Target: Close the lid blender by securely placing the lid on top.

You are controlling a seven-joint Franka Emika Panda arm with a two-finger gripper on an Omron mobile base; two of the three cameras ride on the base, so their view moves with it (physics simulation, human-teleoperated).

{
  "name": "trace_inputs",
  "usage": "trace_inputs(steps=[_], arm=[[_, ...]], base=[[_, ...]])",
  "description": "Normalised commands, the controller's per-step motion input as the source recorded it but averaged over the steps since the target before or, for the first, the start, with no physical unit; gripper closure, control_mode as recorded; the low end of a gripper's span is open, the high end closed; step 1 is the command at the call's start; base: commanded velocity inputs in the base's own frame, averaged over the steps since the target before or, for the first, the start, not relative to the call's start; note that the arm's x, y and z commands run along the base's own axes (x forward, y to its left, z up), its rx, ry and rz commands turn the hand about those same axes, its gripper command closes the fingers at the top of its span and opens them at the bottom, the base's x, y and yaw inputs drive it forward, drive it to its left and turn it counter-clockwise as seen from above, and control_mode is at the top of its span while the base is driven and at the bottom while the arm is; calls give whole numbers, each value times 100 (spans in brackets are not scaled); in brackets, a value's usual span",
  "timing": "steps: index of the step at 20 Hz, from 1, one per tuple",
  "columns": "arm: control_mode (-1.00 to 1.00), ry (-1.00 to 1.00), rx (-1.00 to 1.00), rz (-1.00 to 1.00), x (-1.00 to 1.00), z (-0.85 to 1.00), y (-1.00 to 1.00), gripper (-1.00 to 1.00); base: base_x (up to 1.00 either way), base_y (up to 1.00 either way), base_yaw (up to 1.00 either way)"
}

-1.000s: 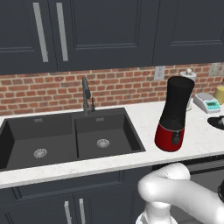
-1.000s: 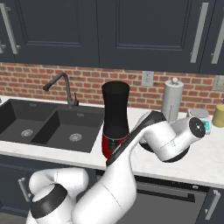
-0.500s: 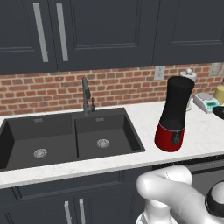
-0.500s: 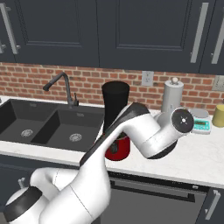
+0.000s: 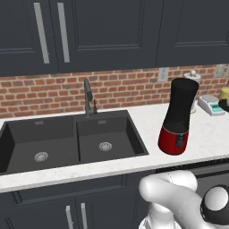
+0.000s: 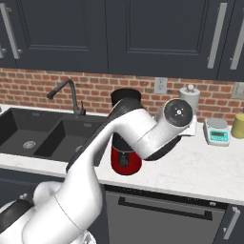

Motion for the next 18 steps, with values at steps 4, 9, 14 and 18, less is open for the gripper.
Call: trace_inputs(steps=[4,9,14,18], arm=[[-100,0,0,-9,0,42,24,100],[-100,0,0,-7,0,39,31,100],[-100,0,0,-5,0,38,34,100],[-100,0,0,-4,0,37,34,100]], base=[[0,0,0],[0,0,0],[0,0,0],[0,0,0]])
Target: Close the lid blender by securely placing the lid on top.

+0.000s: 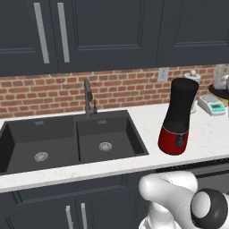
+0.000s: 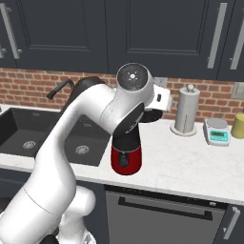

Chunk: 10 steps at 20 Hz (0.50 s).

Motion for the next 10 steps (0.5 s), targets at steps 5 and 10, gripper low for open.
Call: trace_inputs(steps=[5,10], arm=[[-100,0,0,-3,0,35,34,100],[-100,0,0,-1,0,15,33,100]], base=[[0,0,0],[0,0,0]])
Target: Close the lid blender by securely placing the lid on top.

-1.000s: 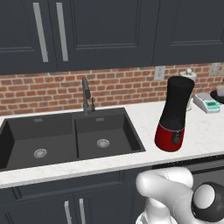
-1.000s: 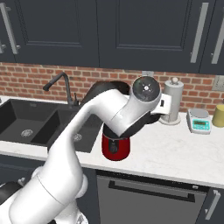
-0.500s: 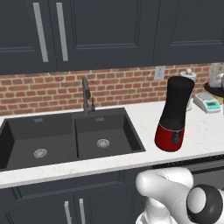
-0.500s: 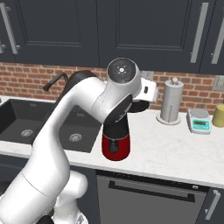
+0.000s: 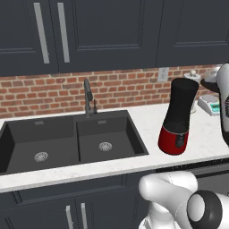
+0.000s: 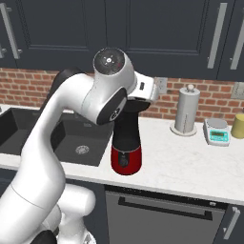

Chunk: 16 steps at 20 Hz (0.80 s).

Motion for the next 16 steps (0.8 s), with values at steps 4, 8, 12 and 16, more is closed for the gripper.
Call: trace_inputs(steps=[4,8,12,16], arm=[[-100,0,0,0,5,0,23,100],[-100,0,0,0,14,0,12,100],[-100,0,0,0,21,0,8,100],[-100,0,0,0,28,0,8,100]], base=[[0,0,0],[0,0,0],[0,0,0],[0,0,0]])
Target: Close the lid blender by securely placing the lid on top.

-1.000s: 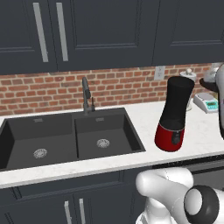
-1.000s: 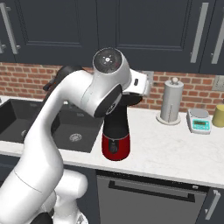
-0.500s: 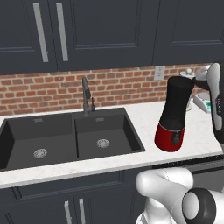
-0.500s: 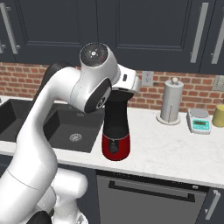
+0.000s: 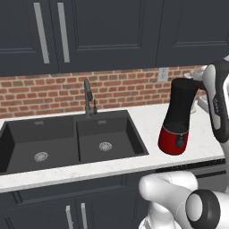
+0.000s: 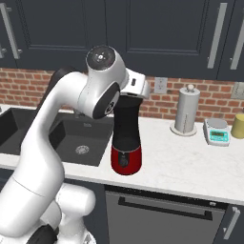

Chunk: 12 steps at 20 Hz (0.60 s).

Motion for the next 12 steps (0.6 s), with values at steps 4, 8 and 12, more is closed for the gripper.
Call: trace_inputs(steps=[4,8,12], arm=[[-100,0,0,0,27,-1,15,100],[-100,0,0,0,21,-6,24,100],[-100,0,0,0,17,-16,24,100]], base=[[0,0,0],[0,0,0],[0,0,0]])
